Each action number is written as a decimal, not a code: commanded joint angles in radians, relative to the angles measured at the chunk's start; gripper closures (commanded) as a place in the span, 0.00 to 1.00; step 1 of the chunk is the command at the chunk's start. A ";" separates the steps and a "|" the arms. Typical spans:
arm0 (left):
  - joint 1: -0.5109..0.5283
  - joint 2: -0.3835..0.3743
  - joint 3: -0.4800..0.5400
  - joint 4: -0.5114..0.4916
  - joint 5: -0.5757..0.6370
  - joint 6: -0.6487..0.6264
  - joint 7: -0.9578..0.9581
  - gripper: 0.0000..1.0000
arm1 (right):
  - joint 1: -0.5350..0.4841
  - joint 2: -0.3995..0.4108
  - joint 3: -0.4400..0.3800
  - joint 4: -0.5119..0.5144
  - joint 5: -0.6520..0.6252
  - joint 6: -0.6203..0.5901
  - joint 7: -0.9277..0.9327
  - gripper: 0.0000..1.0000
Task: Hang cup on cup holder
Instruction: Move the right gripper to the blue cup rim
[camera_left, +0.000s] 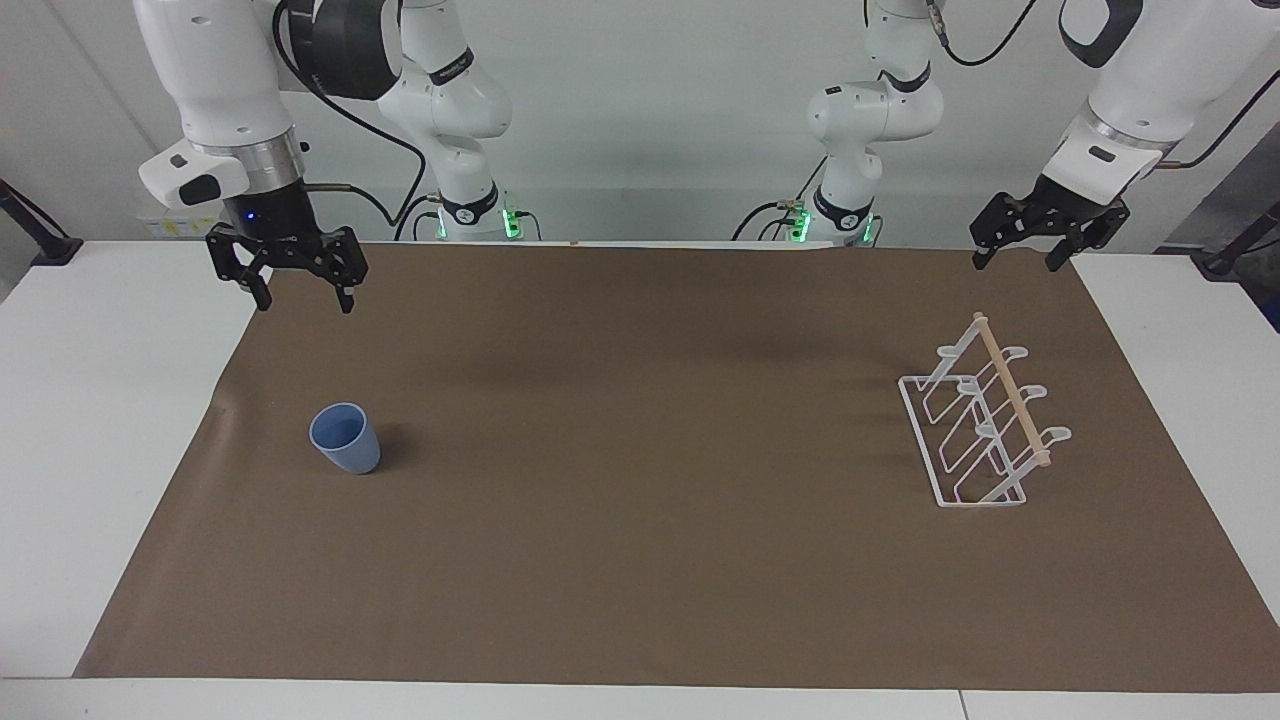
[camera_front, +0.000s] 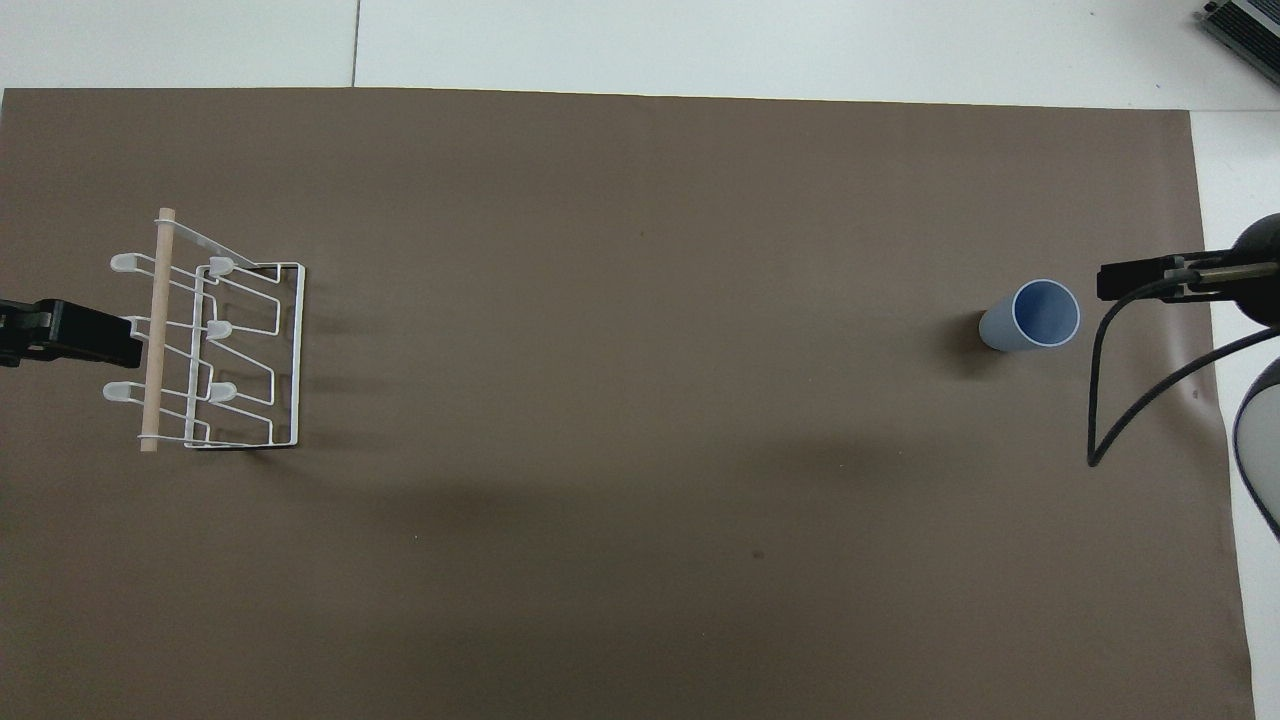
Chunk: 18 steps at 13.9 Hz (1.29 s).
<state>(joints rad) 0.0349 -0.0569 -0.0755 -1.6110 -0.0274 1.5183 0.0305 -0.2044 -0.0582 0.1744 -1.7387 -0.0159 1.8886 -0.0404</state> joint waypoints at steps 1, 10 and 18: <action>-0.001 -0.012 0.003 -0.010 0.017 -0.010 0.005 0.00 | -0.006 -0.018 0.004 -0.056 0.094 0.056 0.014 0.00; -0.001 -0.012 0.003 -0.010 0.017 -0.010 0.005 0.00 | -0.010 -0.020 0.004 -0.157 0.096 0.139 -0.136 0.00; -0.001 -0.012 0.003 -0.010 0.017 -0.010 0.005 0.00 | -0.032 0.066 0.000 -0.263 0.096 0.401 -0.127 0.00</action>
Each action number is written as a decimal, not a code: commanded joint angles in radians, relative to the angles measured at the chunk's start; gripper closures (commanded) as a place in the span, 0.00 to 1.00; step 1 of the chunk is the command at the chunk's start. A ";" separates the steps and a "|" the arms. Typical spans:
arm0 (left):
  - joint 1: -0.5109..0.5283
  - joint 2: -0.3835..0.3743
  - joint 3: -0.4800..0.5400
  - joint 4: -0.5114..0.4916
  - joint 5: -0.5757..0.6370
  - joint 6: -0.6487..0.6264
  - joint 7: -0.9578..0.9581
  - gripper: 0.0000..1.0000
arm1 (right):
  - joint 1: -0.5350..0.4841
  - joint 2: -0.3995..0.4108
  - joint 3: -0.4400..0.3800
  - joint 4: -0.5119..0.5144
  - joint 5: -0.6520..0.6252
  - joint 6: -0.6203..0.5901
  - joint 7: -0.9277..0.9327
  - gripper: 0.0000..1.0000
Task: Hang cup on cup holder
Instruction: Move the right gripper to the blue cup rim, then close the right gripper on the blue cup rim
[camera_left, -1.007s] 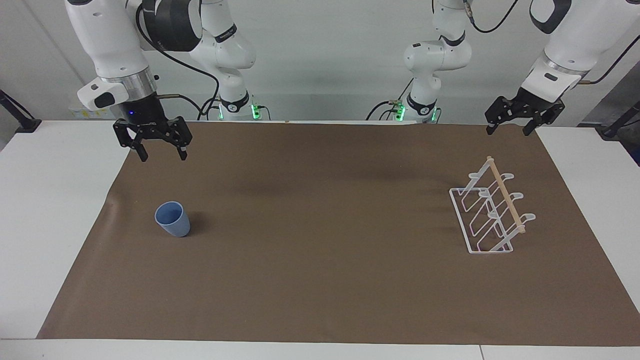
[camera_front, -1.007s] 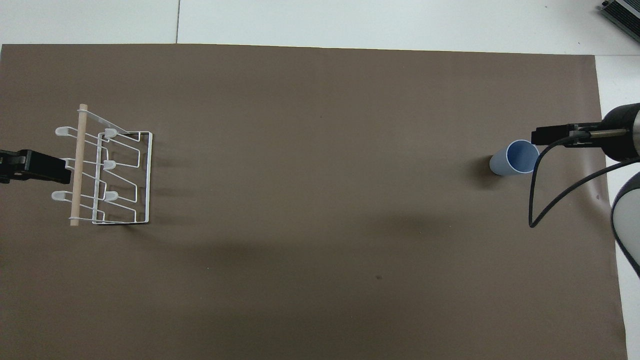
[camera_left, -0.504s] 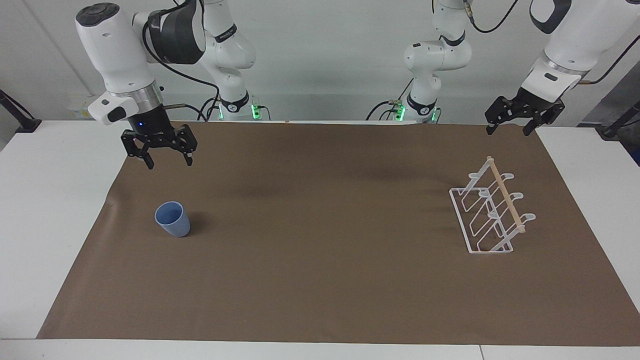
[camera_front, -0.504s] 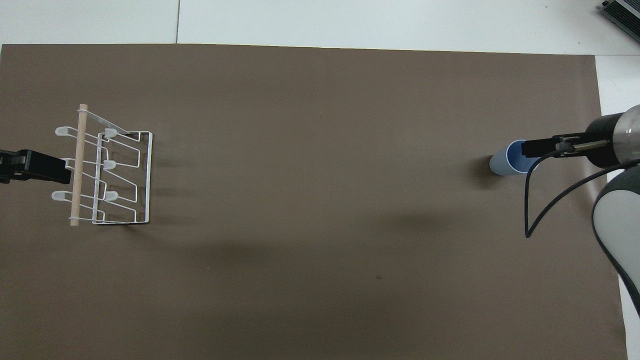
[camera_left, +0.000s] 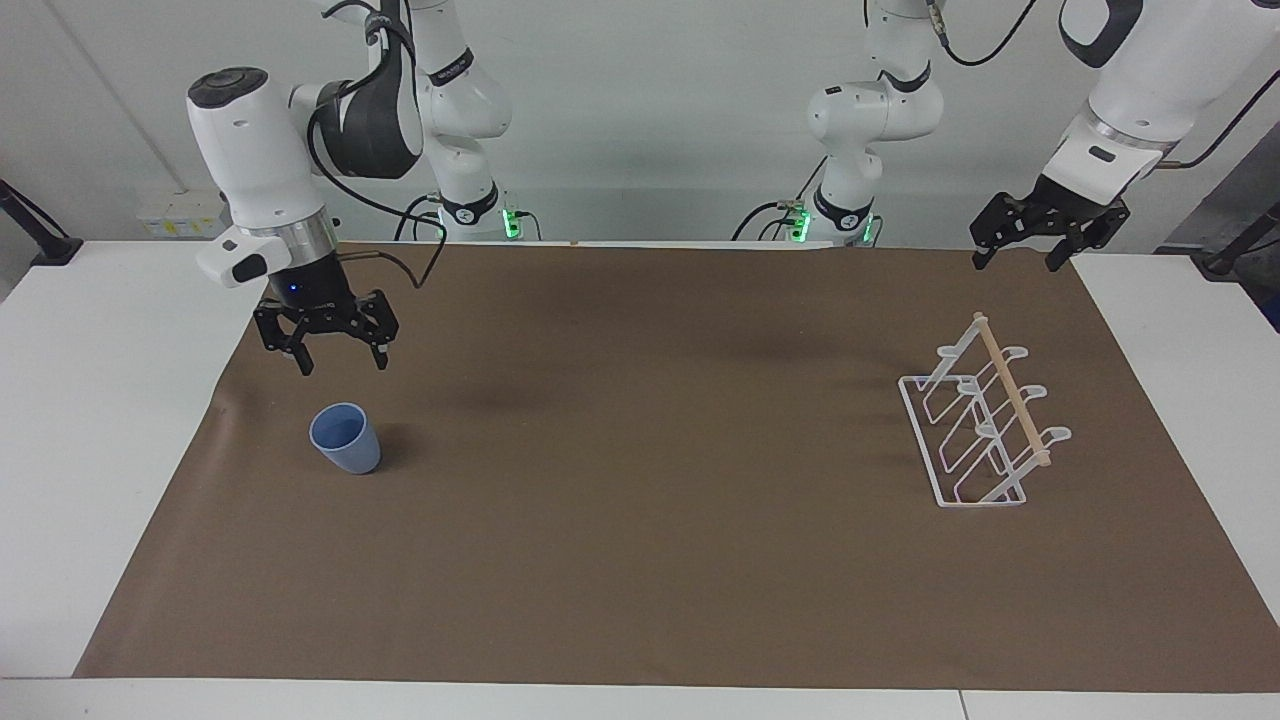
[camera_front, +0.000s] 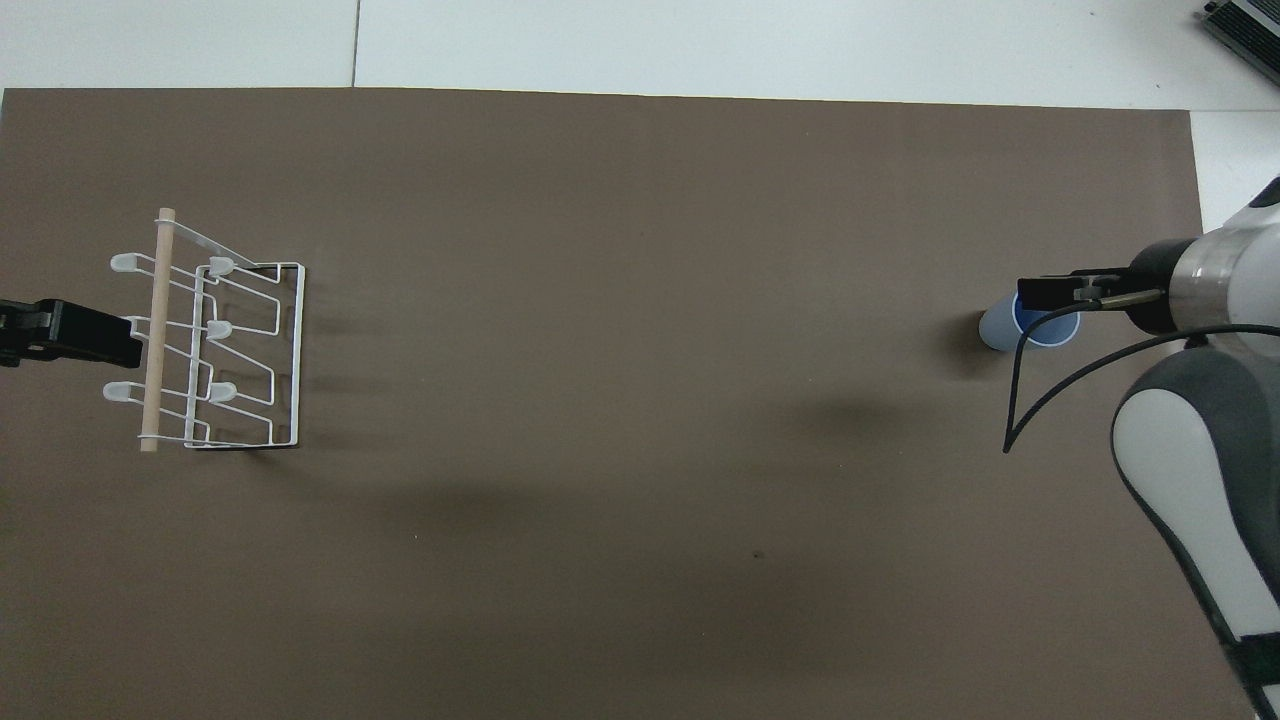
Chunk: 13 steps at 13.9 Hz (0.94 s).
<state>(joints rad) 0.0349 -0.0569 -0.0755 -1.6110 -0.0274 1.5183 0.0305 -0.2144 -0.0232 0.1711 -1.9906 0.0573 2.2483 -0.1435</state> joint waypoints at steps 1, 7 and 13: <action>-0.001 -0.012 0.003 -0.010 0.017 -0.010 0.005 0.00 | -0.029 0.060 0.004 -0.013 0.022 0.056 -0.028 0.00; -0.001 -0.012 0.003 -0.010 0.017 -0.010 0.005 0.00 | -0.025 0.166 0.004 -0.083 0.022 0.253 -0.027 0.00; -0.001 -0.012 0.003 -0.010 0.017 -0.010 0.005 0.00 | 0.004 0.167 0.004 -0.161 0.022 0.309 -0.021 0.00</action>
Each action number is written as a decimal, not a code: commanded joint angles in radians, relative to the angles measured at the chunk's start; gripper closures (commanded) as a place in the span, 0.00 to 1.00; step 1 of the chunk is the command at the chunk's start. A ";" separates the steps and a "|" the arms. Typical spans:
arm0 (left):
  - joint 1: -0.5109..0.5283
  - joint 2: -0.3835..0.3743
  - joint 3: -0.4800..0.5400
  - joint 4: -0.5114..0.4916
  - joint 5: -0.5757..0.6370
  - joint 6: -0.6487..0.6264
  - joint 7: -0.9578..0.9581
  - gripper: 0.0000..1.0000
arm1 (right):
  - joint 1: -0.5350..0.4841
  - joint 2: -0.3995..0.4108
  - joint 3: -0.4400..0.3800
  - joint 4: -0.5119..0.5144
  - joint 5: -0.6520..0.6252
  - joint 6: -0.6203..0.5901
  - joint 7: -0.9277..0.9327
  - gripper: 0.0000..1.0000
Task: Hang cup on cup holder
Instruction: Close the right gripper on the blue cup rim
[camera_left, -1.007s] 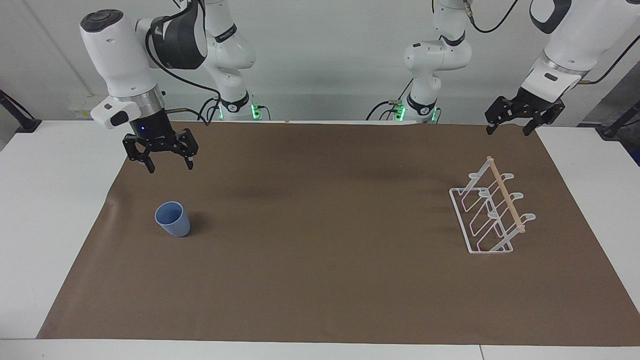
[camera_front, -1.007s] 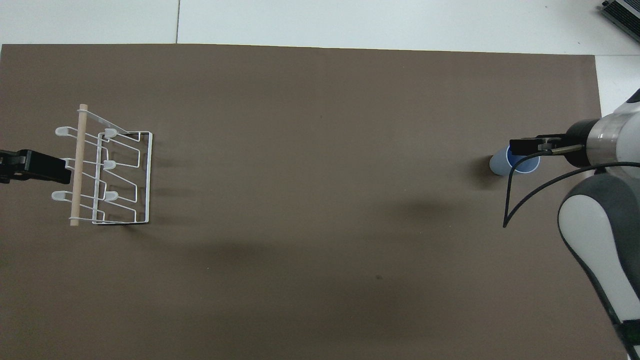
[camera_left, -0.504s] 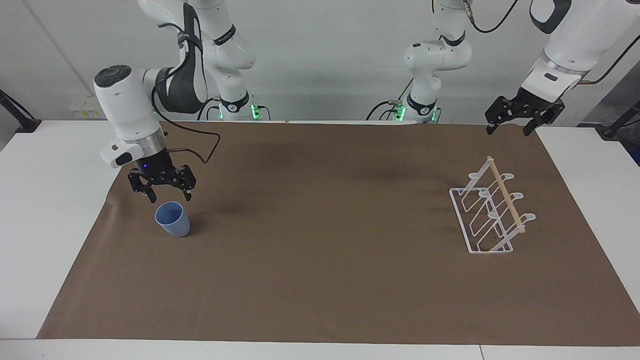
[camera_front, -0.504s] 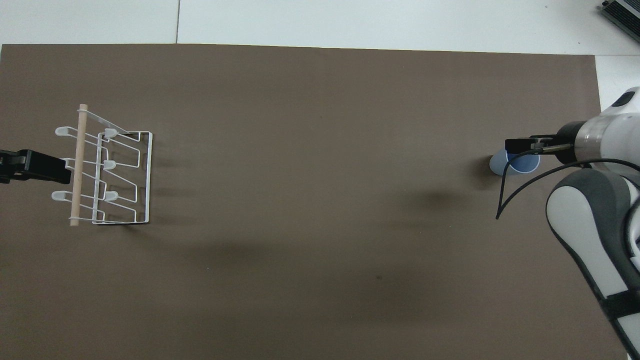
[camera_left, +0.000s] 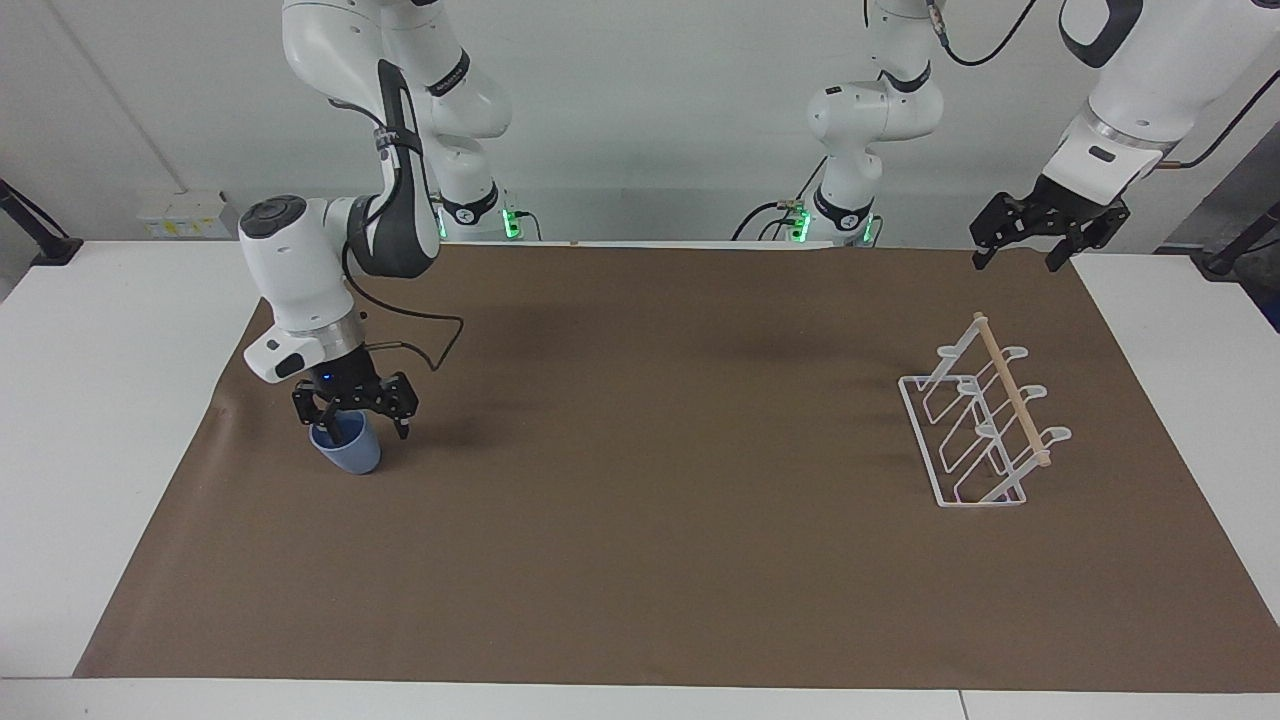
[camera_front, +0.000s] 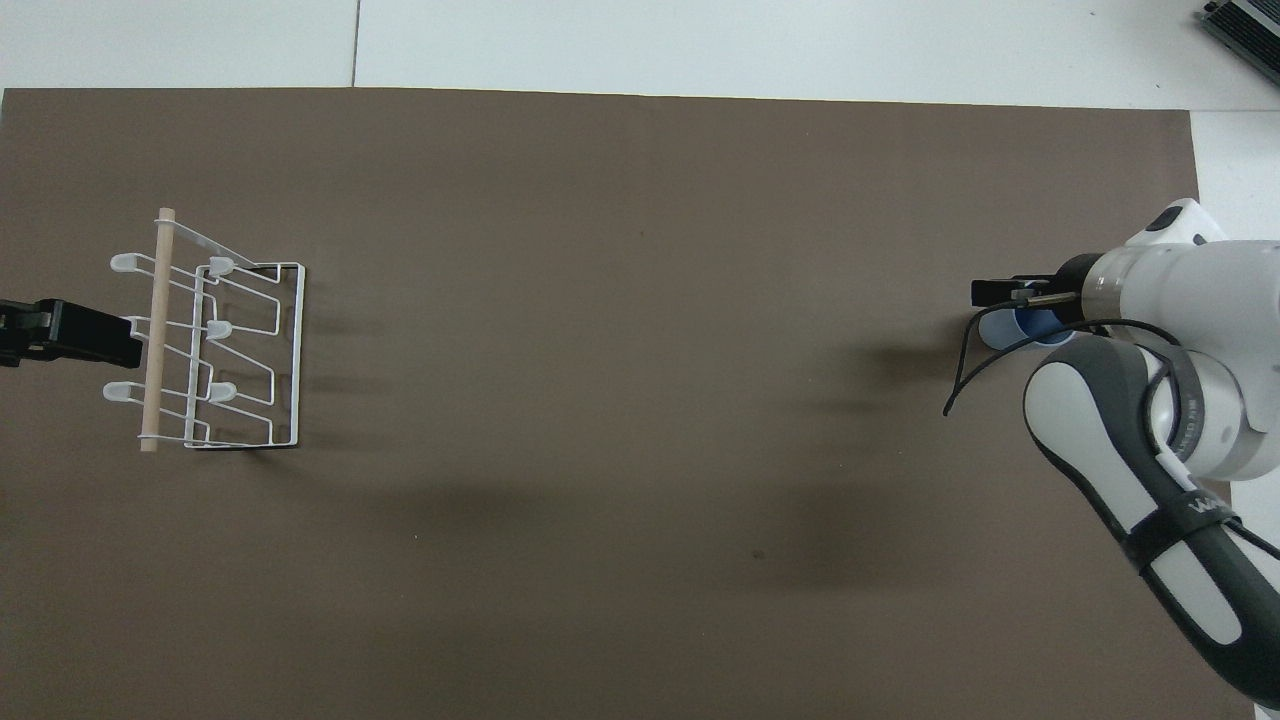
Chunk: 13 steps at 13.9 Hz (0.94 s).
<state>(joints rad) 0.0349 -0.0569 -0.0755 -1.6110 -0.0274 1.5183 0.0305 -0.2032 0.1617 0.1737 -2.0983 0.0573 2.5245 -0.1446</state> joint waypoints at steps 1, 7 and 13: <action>-0.001 -0.012 0.003 -0.010 0.017 -0.010 0.005 0.00 | -0.010 -0.022 0.001 -0.068 0.022 0.034 -0.020 0.00; -0.001 -0.012 0.003 -0.010 0.017 -0.010 0.005 0.00 | -0.039 -0.018 0.000 -0.075 0.010 0.034 -0.032 0.00; -0.001 -0.012 0.003 -0.010 0.017 -0.010 0.005 0.00 | -0.042 -0.014 0.000 -0.068 0.009 0.030 -0.035 0.48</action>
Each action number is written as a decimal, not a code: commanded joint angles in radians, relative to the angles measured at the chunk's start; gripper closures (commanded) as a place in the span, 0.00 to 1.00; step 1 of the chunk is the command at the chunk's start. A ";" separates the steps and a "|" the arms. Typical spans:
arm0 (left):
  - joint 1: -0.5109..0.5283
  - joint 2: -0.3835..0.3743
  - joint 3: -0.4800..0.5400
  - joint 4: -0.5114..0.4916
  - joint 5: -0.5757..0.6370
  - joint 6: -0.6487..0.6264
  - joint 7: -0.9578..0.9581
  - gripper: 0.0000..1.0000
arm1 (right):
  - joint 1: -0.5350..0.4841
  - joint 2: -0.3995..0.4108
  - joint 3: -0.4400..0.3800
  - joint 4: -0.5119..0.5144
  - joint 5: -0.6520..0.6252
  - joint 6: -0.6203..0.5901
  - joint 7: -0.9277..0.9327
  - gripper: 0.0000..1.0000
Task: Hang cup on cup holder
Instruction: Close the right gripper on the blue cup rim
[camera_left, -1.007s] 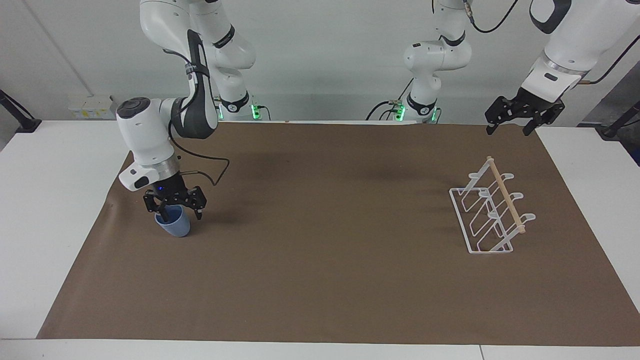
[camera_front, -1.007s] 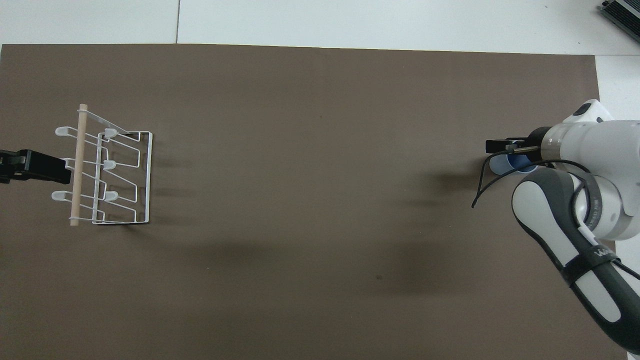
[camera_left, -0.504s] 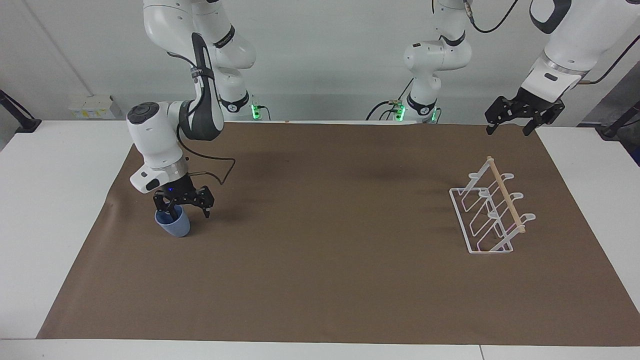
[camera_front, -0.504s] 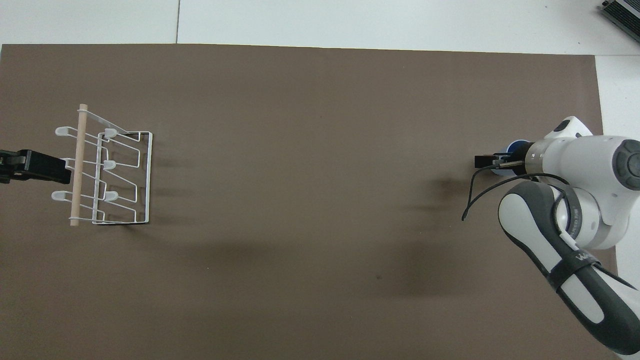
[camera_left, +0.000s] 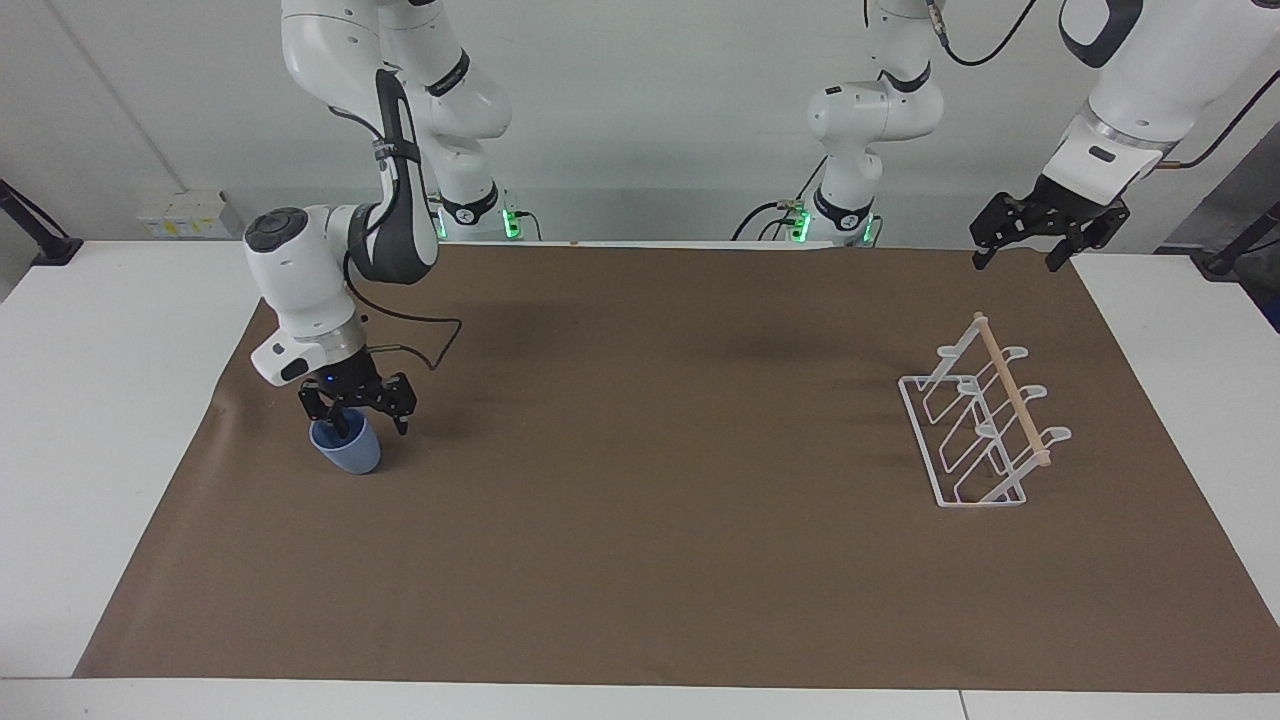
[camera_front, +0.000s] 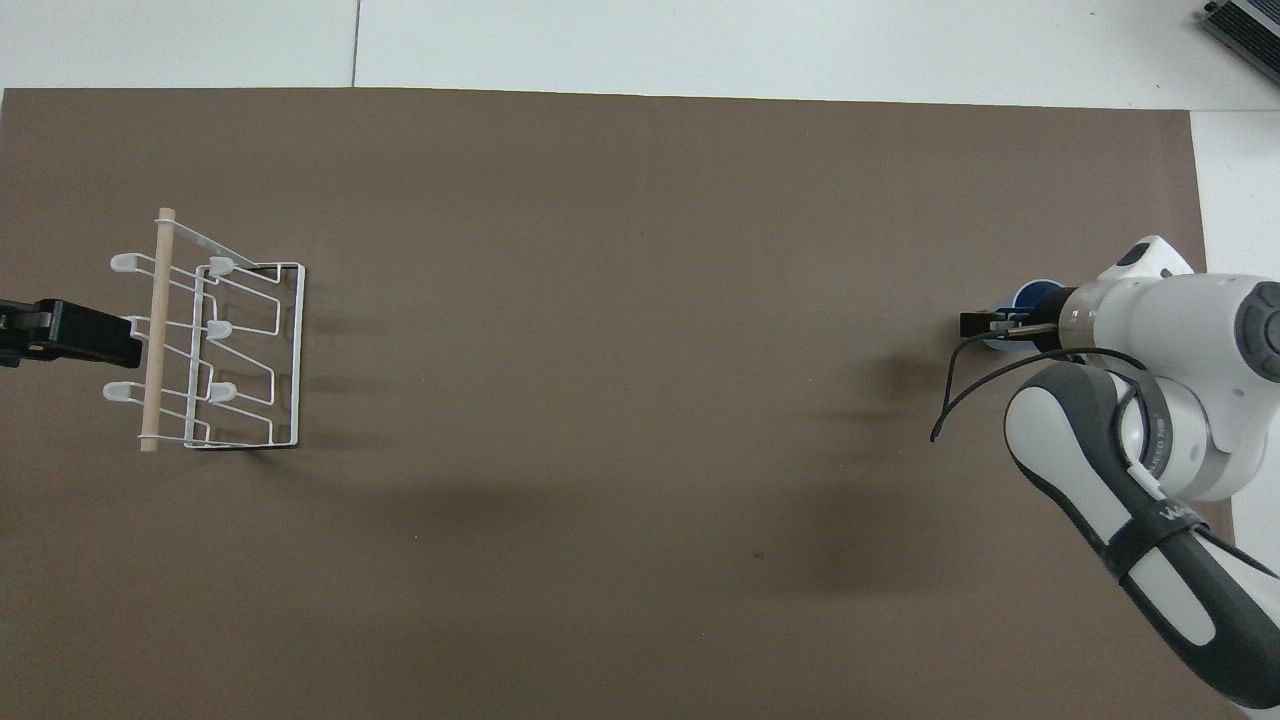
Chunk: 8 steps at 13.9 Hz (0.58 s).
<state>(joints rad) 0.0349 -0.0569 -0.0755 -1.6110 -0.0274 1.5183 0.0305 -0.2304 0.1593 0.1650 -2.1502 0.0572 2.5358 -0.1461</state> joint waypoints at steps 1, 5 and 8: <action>-0.001 -0.012 0.003 -0.010 0.017 -0.010 0.005 0.00 | -0.015 -0.011 0.008 -0.013 0.009 0.015 -0.032 0.61; -0.001 -0.012 0.003 -0.010 0.017 -0.009 0.005 0.00 | -0.015 -0.012 0.008 -0.013 0.009 0.006 -0.029 1.00; -0.003 -0.012 0.003 -0.010 0.017 -0.010 0.005 0.00 | -0.017 -0.011 0.008 -0.013 0.009 0.006 -0.029 1.00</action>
<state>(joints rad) 0.0349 -0.0569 -0.0755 -1.6110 -0.0274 1.5183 0.0305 -0.2308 0.1568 0.1640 -2.1490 0.0568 2.5358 -0.1461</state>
